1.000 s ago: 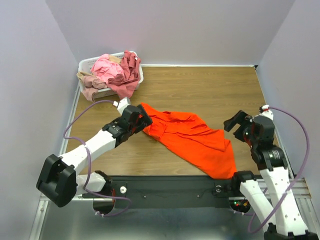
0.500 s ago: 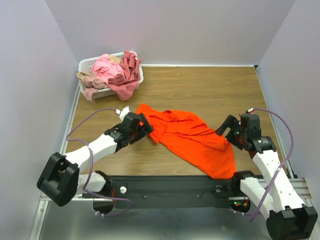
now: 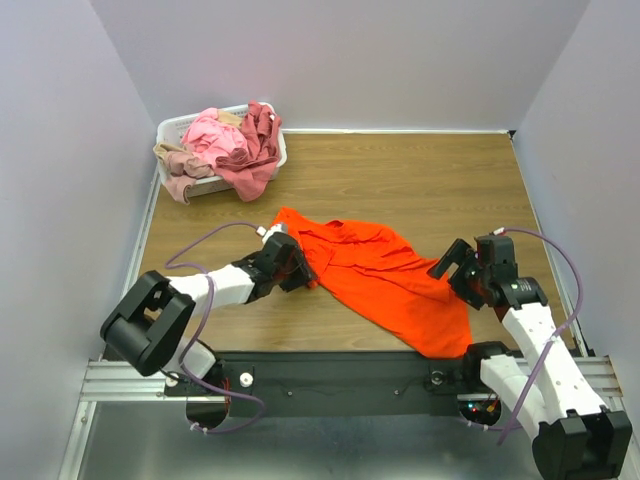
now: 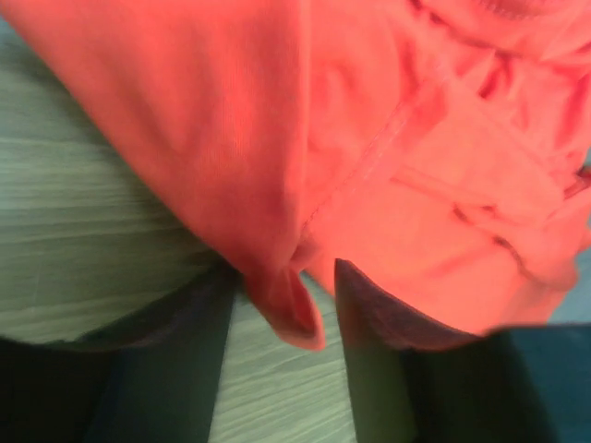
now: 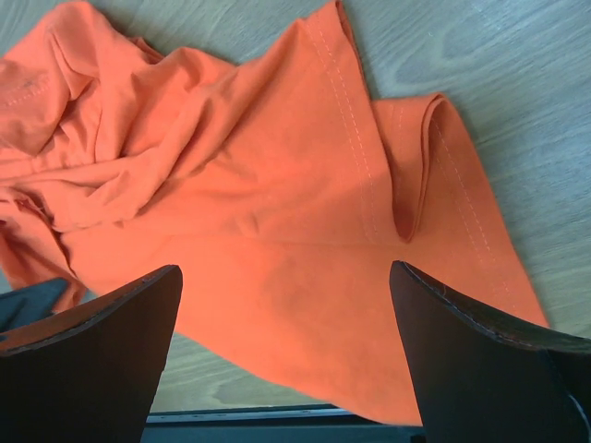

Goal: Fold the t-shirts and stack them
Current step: Flatten the tshirt out

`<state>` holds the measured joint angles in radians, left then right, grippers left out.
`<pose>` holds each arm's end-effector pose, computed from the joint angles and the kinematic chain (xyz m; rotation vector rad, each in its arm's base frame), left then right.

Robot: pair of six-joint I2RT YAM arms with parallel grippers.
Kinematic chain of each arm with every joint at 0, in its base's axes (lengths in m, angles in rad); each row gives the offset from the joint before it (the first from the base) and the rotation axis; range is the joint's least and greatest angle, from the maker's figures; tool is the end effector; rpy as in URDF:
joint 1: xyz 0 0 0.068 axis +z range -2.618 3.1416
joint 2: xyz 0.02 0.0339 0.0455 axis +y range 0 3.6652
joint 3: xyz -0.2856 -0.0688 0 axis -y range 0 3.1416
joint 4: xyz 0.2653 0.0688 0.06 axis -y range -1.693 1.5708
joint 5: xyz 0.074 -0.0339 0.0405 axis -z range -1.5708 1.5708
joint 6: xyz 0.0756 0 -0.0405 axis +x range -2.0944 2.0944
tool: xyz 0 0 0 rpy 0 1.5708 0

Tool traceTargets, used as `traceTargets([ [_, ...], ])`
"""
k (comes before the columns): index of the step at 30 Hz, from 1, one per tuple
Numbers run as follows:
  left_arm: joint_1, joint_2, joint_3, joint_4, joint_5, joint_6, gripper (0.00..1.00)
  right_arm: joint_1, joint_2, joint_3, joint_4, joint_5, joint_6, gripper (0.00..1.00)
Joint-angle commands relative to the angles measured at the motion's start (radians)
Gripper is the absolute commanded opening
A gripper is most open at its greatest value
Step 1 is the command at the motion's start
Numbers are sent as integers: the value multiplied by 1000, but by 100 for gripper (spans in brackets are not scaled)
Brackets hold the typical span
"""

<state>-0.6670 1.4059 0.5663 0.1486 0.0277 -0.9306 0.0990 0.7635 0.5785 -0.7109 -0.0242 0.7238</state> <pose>0.2424 -0.1935 0.1425 -0.3019 2.3970 -0.8381 0.1779 0.0195 0.2044 0.7601 2.3880 0.3794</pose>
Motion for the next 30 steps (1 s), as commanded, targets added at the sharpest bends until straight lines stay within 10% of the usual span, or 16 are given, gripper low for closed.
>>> traceTargets([
  [1, -11, 30, -3, 26, 35, 7, 4, -1, 6, -9, 21, -2, 42, 100],
  [22, -8, -278, -163, -207, -129, -92, 0, 168, 646, 160, 426, 145, 16, 100],
  [30, -8, -366, -207, -164, -115, -129, 0, 171, 482, 267, 383, 292, -113, 100],
])
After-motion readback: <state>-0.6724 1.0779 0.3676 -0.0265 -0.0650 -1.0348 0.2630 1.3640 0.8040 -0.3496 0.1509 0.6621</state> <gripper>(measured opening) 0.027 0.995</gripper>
